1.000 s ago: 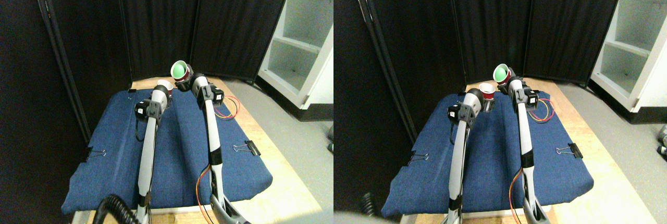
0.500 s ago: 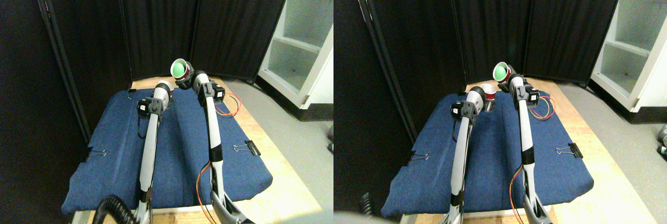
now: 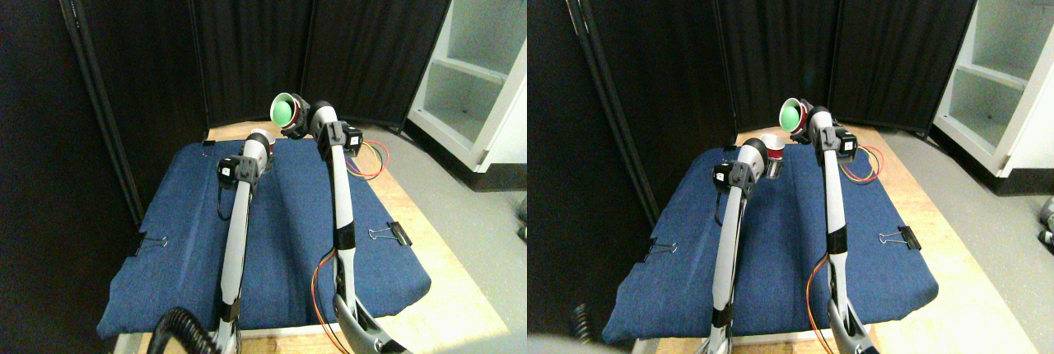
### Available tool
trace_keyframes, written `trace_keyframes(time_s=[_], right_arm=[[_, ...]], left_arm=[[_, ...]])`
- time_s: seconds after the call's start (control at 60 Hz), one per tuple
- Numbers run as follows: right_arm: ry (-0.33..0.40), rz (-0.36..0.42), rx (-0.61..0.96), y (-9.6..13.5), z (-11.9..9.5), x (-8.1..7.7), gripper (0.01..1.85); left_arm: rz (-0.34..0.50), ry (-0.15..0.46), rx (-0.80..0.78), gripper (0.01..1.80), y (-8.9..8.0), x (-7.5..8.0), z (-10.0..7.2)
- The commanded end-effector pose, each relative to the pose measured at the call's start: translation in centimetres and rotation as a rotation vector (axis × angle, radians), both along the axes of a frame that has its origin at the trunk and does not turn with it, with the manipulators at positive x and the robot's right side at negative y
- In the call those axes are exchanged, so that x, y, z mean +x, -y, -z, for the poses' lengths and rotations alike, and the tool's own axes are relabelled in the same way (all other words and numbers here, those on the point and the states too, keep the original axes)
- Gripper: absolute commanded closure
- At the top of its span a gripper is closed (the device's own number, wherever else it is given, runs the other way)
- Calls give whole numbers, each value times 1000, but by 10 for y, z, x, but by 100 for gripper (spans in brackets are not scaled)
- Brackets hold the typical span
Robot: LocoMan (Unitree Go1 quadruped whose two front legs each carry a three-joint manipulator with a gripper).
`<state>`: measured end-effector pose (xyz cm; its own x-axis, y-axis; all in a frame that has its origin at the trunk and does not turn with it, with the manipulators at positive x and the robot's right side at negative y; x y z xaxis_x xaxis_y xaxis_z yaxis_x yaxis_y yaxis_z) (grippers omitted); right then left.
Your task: Pour (bimanual)
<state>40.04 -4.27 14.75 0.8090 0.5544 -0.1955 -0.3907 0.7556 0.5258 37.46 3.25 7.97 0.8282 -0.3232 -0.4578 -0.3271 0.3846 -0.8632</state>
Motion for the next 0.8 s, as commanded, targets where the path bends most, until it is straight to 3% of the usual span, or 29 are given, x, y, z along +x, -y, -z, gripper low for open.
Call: trace_keyframes(time_s=[0.017,0.45,0.8], right_arm=[[31,-18,13,-2,-7,-1,185],[60,-12,-72,-15,1,3,185],[85,-16,-110,-15,2,12,185]], left_arm=[[-3,30,-26,180,0,0,-7],[-3,28,-42,180,-3,-3,-12],[8,25,-44,180,0,2,-10]])
